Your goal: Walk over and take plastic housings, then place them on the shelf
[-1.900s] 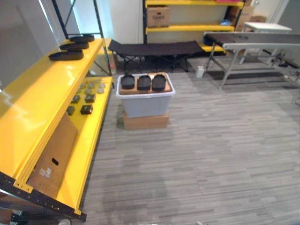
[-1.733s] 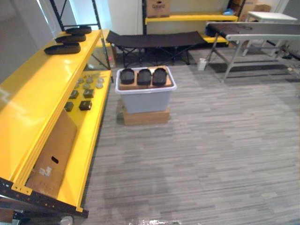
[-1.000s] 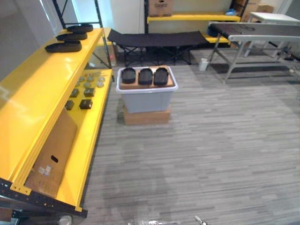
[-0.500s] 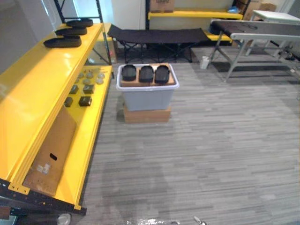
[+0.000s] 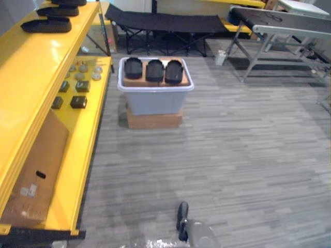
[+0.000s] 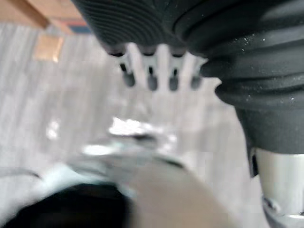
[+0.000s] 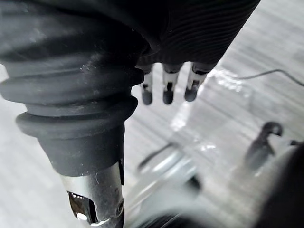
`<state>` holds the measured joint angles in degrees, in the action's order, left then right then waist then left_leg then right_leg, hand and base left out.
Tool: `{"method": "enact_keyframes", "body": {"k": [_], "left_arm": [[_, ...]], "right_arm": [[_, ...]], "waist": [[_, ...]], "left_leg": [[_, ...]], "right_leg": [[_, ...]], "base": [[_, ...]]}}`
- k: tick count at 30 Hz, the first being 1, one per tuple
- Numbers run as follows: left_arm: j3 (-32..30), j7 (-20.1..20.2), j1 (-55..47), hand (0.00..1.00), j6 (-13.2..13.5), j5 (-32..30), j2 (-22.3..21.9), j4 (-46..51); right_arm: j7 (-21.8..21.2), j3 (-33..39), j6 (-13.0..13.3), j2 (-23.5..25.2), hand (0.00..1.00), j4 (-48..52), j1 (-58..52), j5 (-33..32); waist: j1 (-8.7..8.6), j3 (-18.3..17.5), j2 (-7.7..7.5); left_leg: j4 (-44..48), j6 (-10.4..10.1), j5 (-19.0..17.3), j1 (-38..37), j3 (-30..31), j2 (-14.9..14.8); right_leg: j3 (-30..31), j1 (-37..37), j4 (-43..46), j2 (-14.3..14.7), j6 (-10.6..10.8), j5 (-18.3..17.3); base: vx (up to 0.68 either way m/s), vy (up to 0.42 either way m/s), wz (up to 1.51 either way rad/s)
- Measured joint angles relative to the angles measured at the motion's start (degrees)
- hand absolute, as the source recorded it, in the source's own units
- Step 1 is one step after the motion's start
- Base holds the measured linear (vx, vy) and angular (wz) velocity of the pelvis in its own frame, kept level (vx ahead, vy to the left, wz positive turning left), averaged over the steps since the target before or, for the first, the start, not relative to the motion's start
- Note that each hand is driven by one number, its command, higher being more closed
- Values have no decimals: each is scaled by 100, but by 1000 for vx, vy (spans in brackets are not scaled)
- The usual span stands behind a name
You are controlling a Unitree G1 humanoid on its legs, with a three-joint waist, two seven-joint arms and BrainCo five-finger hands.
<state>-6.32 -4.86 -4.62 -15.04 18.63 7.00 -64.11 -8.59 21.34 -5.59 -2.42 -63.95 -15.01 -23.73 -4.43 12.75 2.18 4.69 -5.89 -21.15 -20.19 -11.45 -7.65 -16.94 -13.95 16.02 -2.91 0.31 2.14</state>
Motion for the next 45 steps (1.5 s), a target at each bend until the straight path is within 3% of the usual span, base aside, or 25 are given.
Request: {"method": "enact_keyframes", "body": {"k": [2,3,5,6,7,9,12,14,15,16,18,20,22,23,25,27,29,30,33,36,37,38,40,42,45], "left_arm": [[-276,-11,18,0,26,286,-93,185],[-489,-58,23,0,20,487,-153,280],[-569,-88,5,0,24,622,-240,301],[-643,-86,-4,0,16,622,-256,302],[-639,-79,2,0,14,612,-261,314],[-636,-9,-5,0,31,548,-281,378],[-609,36,-110,0,103,405,-281,369],[-578,96,-364,0,240,182,-331,356],[-577,111,-389,0,242,114,-346,315],[-588,123,-472,0,239,64,-329,221],[-592,125,-486,0,248,54,-227,218],[-595,122,-425,0,257,30,-216,219],[-598,125,-379,0,305,-131,-148,220],[-584,111,-356,0,381,-150,-107,223],[-454,92,-358,0,510,-82,-31,224],[-180,102,-91,0,644,142,69,236],[-36,128,253,0,740,197,105,282],[35,133,442,0,781,321,145,304],[30,151,503,0,841,403,95,334],[24,105,323,0,816,394,78,335],[-53,46,300,0,818,405,-9,324],[-131,44,164,0,803,398,-147,331],[-356,45,153,0,818,379,-314,328],[-372,41,108,0,823,326,-325,331],[-335,73,71,0,830,171,-287,341]], "right_arm": [[-30,-10,-57,-56,0,-55,-5,313],[-3,-10,-49,-125,0,-53,27,538],[24,-48,-2,-260,0,-64,59,623],[97,-79,117,-391,0,-69,193,626],[118,-77,184,-428,0,-68,296,587],[103,-61,491,-540,0,71,842,289],[94,-63,715,-568,0,347,1284,-39],[92,-66,744,-624,0,504,1409,-152],[96,-78,728,-617,0,501,1426,-151],[85,-194,649,-571,0,495,1398,-146],[-29,-306,517,-526,0,486,1381,-142],[-131,-462,351,-528,0,421,1322,21],[-158,-529,294,-384,0,307,1348,147],[-157,-532,278,-241,0,161,1352,148],[-149,-463,430,-189,0,221,1308,152],[-150,-466,502,-192,0,208,1308,180],[-141,-461,600,-132,0,241,1308,196],[-139,-460,678,-117,0,258,1312,201],[-134,-465,712,-119,0,254,1302,236],[-128,-678,689,-112,0,166,1234,383],[-139,-666,660,-216,0,138,1225,423],[-126,-772,669,-366,0,106,1227,739],[-128,-1027,722,-572,0,82,1249,1074],[-167,-1234,806,-690,0,56,1236,1270],[-446,-1922,1258,-710,0,970,1091,1610]], "waist": [[79,-90,71],[71,-43,129],[74,10,212],[142,40,268],[191,51,248],[433,70,204],[581,118,126],[720,134,168],[773,141,164],[871,170,37],[849,253,-166],[822,278,-199],[814,307,-249],[763,345,-320],[710,326,-381],[654,298,-350],[589,285,-337],[558,284,-337],[498,277,-344],[500,172,-486],[500,146,-334],[539,-40,-65],[566,-44,118],[613,-32,158],[640,-35,152]], "left_leg": [[1342,-205,121,464,24,-328],[3159,-120,658,1173,157,-602],[4538,-104,708,1668,121,-974],[5397,25,631,2126,101,-1153],[5435,83,598,2270,51,-1123],[4632,210,522,2899,-227,-822],[2816,211,666,3291,-521,-219],[640,134,1410,3316,-635,255],[569,191,1670,3334,-625,274],[615,342,2057,3299,-680,352],[810,597,2086,3269,-741,557],[868,1007,1919,3151,-700,767],[670,1161,1763,2780,-687,894],[550,1108,1674,2451,-638,989],[436,1082,1581,2017,-635,1058],[223,985,1489,1494,-487,994],[160,899,1374,1397,-272,866],[198,832,1271,1371,-125,789],[397,636,951,1164,3,654],[837,357,397,1026,179,598],[1142,218,127,1041,284,369],[1584,93,58,1223,284,70],[3005,-137,98,1901,306,-352],[3156,-134,93,2039,184,-391],[2117,-134,225,2341,-186,-367]], "right_leg": [[-84,85,260,197,-351,-382],[-135,499,104,294,-424,-604],[-137,1006,-219,476,-383,-668],[-161,1688,-626,598,-383,-668],[-138,1894,-762,598,-382,-668],[34,2391,-1251,539,-363,-675],[110,2624,-1398,334,-224,-795],[113,2877,-1583,315,-40,-940],[127,2959,-1617,332,9,-993],[166,3092,-1610,250,136,-1139],[61,3153,-1269,-22,285,-1520],[270,2836,-242,-254,305,-1569],[447,2155,1541,-586,967,-1405],[433,1702,2780,-866,1248,-1338],[324,1340,3438,-1113,1000,-1539],[-74,1066,2522,-1115,747,-1818],[-22,855,1103,-901,731,-1725],[59,696,371,-847,743,-1470],[283,611,-316,-764,698,-880],[317,753,-535,-680,391,-237],[321,812,-421,-502,328,119],[248,826,-461,-237,193,-72],[121,1164,-771,7,101,-114],[91,1630,-984,0,48,-135],[123,1923,-1365,-100,82,-136]], "base": [[531,-296,7],[499,-332,-2],[528,-278,10],[520,-226,2],[489,-201,-19],[352,-87,-42],[328,51,-13],[344,142,2],[399,188,-5],[449,203,16],[467,186,38],[491,223,32],[465,237,12],[399,163,15],[360,106,11],[451,39,24],[318,-48,58],[313,-86,56],[334,-151,29],[410,-298,28],[436,-338,33],[425,-314,24],[409,-282,12],[348,-216,-4],[214,-73,-22]]}}
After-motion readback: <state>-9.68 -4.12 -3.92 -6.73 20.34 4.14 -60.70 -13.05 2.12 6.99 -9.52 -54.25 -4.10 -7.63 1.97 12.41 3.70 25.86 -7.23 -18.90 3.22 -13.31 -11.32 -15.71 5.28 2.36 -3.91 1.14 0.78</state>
